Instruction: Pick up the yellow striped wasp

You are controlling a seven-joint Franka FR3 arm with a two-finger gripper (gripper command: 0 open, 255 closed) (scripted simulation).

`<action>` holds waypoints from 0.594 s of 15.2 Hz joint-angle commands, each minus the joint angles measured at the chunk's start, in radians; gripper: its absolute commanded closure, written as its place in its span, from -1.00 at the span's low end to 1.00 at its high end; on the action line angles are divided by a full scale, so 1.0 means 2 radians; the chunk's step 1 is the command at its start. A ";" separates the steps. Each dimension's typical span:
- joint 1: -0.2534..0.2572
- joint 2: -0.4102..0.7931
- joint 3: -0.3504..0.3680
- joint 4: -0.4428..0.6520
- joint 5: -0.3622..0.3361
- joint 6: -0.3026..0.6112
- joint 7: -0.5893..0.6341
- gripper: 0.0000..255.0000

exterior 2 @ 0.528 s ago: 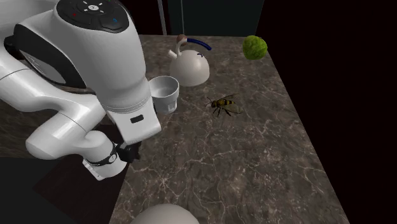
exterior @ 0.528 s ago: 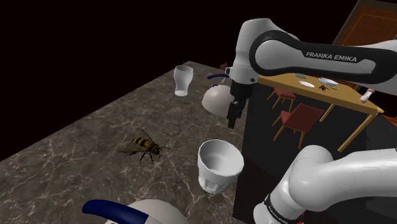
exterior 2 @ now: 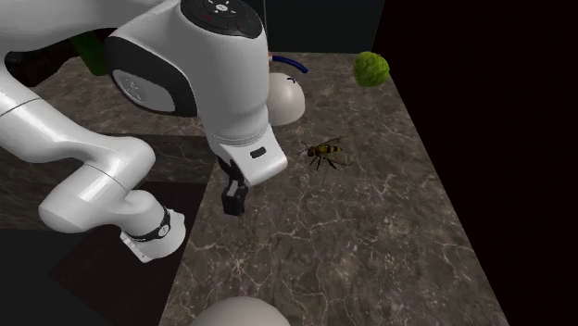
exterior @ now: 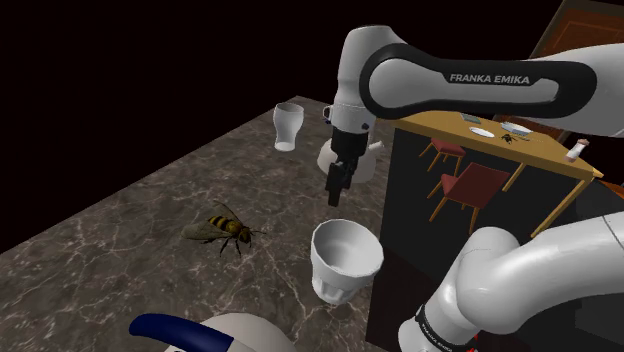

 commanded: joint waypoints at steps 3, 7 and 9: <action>0.017 0.057 0.023 0.038 0.021 0.025 0.010 -1.00; 0.033 0.112 0.045 0.083 0.036 0.044 0.020 -1.00; 0.040 0.140 0.056 0.108 0.042 0.052 0.026 -1.00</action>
